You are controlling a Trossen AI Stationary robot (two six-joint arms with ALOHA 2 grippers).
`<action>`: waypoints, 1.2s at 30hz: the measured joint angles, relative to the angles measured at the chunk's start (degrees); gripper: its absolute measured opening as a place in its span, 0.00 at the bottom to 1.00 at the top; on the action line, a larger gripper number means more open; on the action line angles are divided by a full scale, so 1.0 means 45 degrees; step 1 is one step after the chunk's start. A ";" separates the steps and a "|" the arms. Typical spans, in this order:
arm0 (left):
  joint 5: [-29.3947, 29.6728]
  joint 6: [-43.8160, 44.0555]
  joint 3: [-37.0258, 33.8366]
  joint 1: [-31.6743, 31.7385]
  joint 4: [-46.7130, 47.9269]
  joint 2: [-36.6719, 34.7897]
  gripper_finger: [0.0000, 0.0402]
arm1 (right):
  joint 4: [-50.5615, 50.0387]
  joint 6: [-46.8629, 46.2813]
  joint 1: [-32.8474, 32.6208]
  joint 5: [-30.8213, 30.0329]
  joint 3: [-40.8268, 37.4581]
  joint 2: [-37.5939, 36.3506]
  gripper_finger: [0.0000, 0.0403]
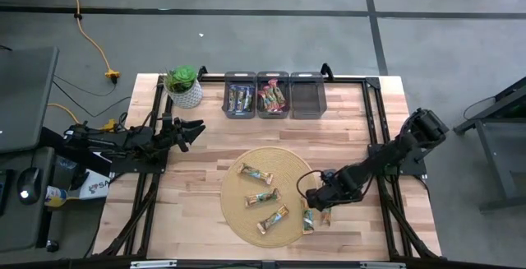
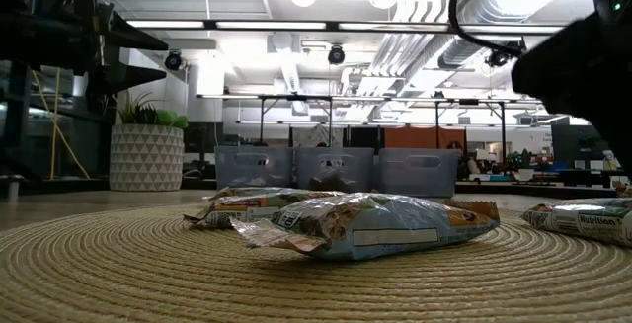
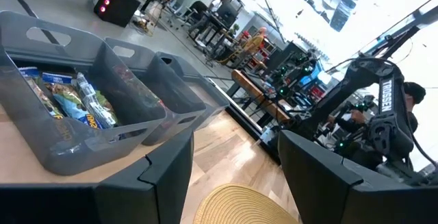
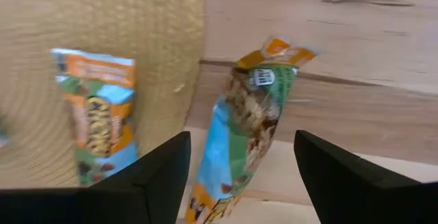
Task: Pick and place Granola Bars by type
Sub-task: Put the yellow granola bar into the right black bin
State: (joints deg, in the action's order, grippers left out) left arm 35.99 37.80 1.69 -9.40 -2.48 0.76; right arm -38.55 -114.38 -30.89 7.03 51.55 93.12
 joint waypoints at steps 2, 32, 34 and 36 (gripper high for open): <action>0.0000 0.0000 0.0000 -0.0001 0.0000 0.0004 0.53 | -0.0019 -0.0128 -0.0005 0.0234 0.0000 0.0184 0.62; 0.0000 0.0000 0.0000 0.0001 0.0000 0.0000 0.53 | 0.0435 -0.0258 0.0002 0.0562 0.0024 0.1353 0.43; 0.0000 0.0000 0.0000 0.0004 0.0000 0.0004 0.53 | 0.0491 -0.0282 0.0007 0.0581 0.0017 0.1360 0.39; 0.0000 0.0000 0.0000 -0.0001 0.0000 -0.0001 0.53 | 0.0531 -0.0293 0.0034 0.0651 0.0019 0.1364 0.36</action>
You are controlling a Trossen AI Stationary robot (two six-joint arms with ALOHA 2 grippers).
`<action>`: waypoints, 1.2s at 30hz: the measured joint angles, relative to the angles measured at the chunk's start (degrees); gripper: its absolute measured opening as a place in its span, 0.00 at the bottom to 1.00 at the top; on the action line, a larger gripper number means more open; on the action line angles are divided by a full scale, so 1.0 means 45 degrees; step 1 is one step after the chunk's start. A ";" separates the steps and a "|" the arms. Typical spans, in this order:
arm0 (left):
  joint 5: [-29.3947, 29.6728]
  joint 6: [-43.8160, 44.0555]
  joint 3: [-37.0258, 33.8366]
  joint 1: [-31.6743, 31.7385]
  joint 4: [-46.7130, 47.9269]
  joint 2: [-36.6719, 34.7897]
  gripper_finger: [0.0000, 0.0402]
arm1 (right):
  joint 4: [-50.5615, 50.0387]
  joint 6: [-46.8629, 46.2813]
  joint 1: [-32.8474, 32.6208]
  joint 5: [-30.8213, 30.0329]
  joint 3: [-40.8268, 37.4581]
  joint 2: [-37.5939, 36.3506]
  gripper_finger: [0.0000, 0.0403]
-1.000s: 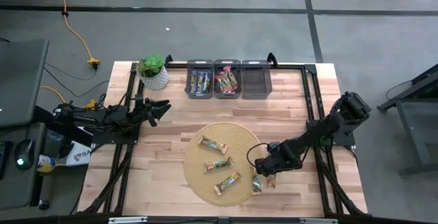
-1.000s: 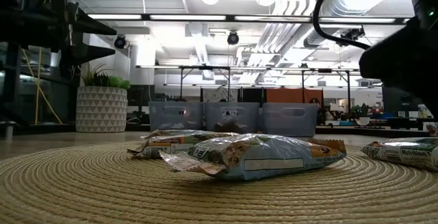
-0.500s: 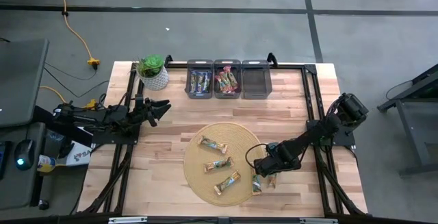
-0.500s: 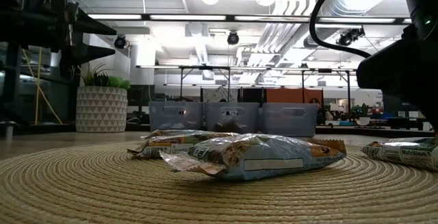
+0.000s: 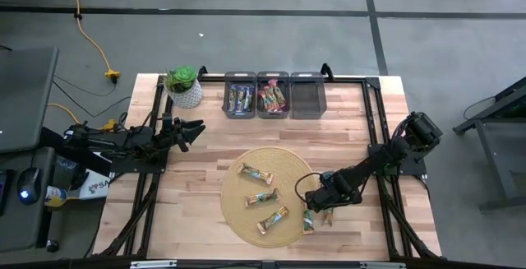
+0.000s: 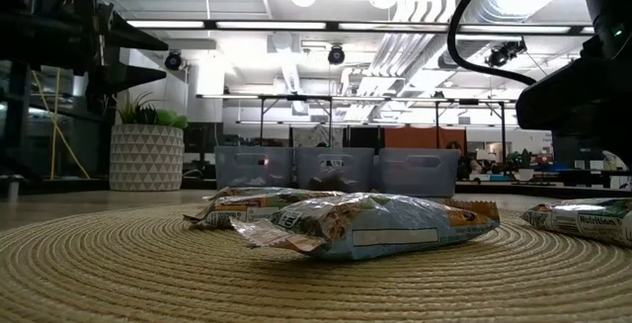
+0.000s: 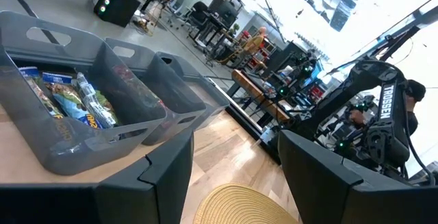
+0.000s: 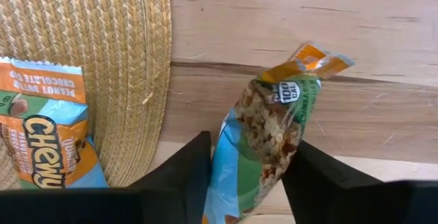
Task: Pick and place Granola Bars by type
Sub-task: Put the yellow granola bar into the right black bin
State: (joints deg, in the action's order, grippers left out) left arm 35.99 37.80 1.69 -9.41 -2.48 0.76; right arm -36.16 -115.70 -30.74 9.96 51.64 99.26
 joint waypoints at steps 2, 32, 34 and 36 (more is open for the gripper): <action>0.0000 0.0000 0.0000 0.0000 0.0000 0.0004 0.53 | 0.0009 -0.0009 0.0000 0.0004 0.0000 0.0005 0.34; 0.0003 0.0000 0.0000 0.0002 0.0000 0.0004 0.53 | -0.0250 0.0224 0.0851 -0.0420 0.0939 0.0073 0.11; 0.0002 0.0000 0.0000 0.0004 0.0000 0.0004 0.53 | -0.0289 0.0387 0.0961 -0.0576 0.1111 0.0073 0.11; 0.0004 0.0000 0.0000 0.0000 0.0000 0.0000 0.53 | -0.0297 0.0618 0.1135 -0.0986 0.1324 0.0073 0.10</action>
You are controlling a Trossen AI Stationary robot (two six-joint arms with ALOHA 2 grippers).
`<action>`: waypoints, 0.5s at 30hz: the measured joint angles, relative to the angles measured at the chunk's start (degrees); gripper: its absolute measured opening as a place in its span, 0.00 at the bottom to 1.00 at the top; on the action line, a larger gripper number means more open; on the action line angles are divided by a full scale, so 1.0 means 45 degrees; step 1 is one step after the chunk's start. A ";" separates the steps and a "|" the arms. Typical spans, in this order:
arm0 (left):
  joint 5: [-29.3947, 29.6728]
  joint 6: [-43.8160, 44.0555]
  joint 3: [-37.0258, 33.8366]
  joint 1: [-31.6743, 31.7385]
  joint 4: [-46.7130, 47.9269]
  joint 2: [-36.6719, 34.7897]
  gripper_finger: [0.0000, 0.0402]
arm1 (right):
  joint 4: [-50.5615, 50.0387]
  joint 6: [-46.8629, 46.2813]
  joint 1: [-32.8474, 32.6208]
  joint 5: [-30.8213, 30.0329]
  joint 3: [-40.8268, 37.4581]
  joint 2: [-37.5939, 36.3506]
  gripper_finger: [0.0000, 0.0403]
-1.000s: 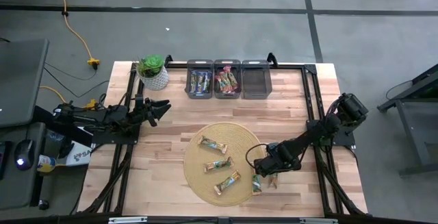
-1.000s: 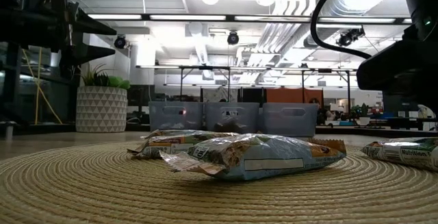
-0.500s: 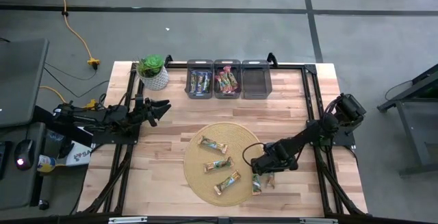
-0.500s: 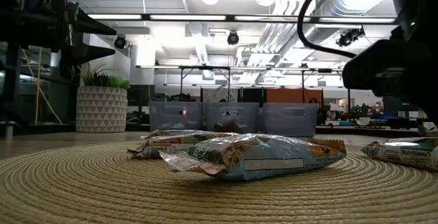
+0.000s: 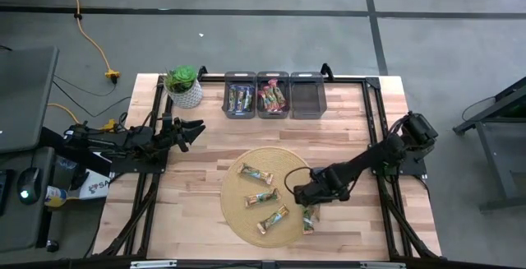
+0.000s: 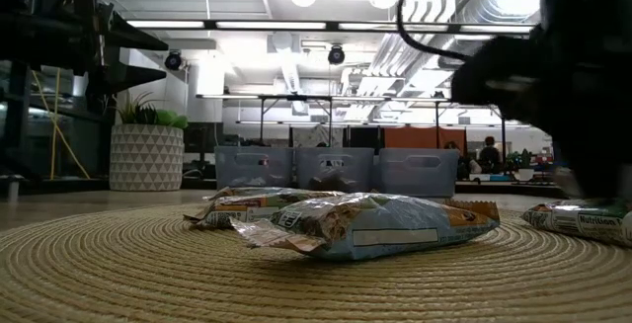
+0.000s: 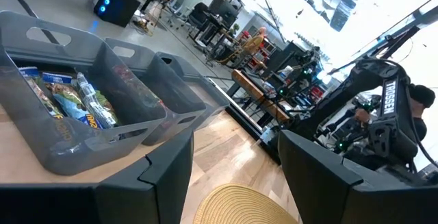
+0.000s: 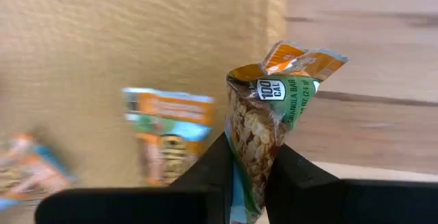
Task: Pick and place Granola Bars by type
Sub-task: Put the yellow granola bar into the right black bin
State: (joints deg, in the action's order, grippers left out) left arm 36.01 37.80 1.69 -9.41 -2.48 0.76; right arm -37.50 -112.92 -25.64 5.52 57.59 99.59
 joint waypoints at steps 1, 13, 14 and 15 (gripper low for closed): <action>-0.0004 0.0000 0.0000 0.0004 0.0000 0.0004 0.53 | -0.0035 0.0155 0.0118 -0.0213 0.0104 0.0000 0.10; -0.0002 0.0000 0.0000 0.0002 0.0000 0.0004 0.53 | -0.0116 0.4325 0.2767 -0.3442 0.2199 -0.0015 0.10; -0.0004 0.0000 0.0000 0.0002 0.0000 0.0004 0.53 | -0.0120 0.4773 0.2986 -0.3498 0.2382 -0.0015 0.10; 0.0000 0.0000 0.0000 -0.0001 0.0000 0.0000 0.53 | -0.0129 0.5160 0.3180 -0.3625 0.2567 -0.0015 0.10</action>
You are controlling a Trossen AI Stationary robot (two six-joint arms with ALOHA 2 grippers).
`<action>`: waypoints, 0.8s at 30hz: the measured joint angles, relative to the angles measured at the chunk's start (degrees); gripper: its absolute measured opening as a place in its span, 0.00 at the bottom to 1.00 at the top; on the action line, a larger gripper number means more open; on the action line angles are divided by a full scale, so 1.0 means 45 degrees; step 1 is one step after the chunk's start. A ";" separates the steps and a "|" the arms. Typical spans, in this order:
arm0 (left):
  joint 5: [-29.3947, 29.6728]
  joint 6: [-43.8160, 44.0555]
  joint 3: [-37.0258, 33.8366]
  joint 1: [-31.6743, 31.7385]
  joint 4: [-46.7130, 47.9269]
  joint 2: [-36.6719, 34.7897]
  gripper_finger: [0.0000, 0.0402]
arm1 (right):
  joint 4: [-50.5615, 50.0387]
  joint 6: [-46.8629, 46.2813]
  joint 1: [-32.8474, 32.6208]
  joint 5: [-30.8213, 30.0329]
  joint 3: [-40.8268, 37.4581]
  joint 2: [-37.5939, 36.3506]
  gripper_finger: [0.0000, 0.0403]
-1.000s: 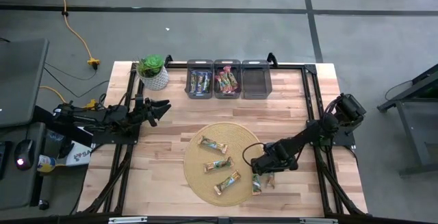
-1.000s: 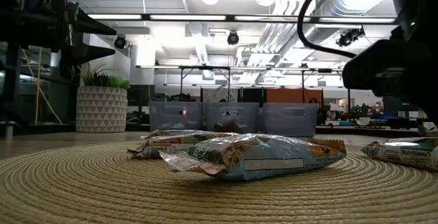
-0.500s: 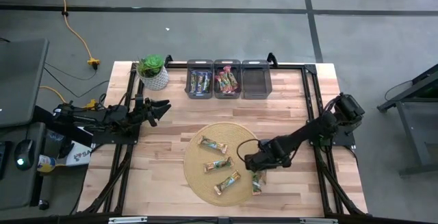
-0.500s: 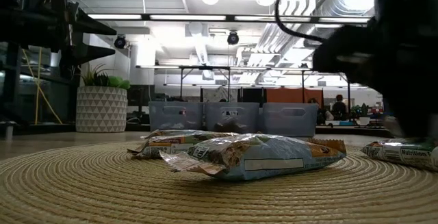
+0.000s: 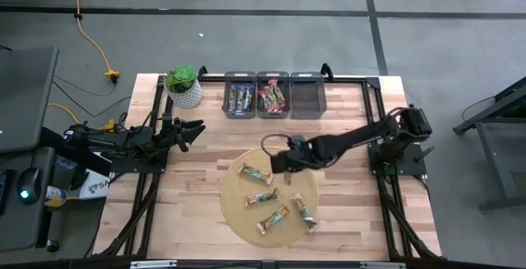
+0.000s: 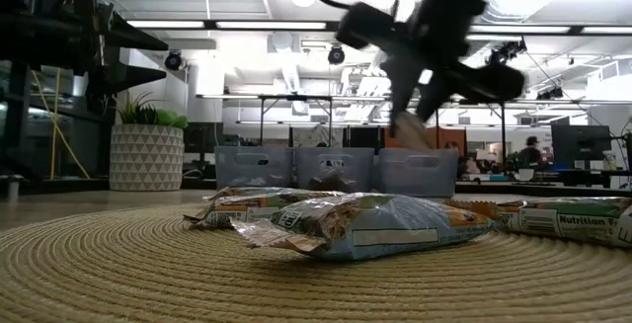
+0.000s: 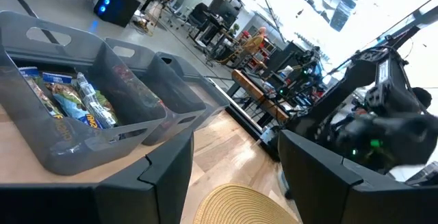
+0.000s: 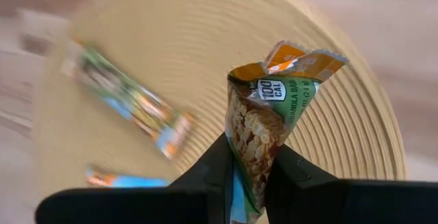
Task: Pick and place Granola Bars by type
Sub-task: Put the yellow granola bar into the right black bin
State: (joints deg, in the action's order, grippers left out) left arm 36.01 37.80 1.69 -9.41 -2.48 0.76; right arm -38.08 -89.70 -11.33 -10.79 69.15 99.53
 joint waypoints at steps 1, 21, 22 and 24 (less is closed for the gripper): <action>-0.0004 0.0000 0.0000 0.0000 0.0000 0.0000 0.53 | 0.0004 0.0353 0.0177 -0.0164 0.0176 -0.0005 0.10; -0.0004 0.0000 0.0000 0.0002 0.0000 0.0004 0.53 | 0.1779 0.7288 0.2451 -0.1206 0.3853 -0.0029 0.10; -0.0004 0.0000 0.0000 0.0000 0.0000 0.0000 0.53 | 0.2382 0.8069 0.2448 -0.1163 0.3895 -0.0029 0.10; -0.0004 0.0000 0.0000 0.0003 0.0000 0.0001 0.53 | 0.3768 0.9554 0.2437 -0.0994 0.3905 -0.0029 0.10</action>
State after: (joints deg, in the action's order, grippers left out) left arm 35.99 37.80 1.69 -9.40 -2.48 0.76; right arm -21.13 -46.71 -0.36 -15.26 86.72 99.39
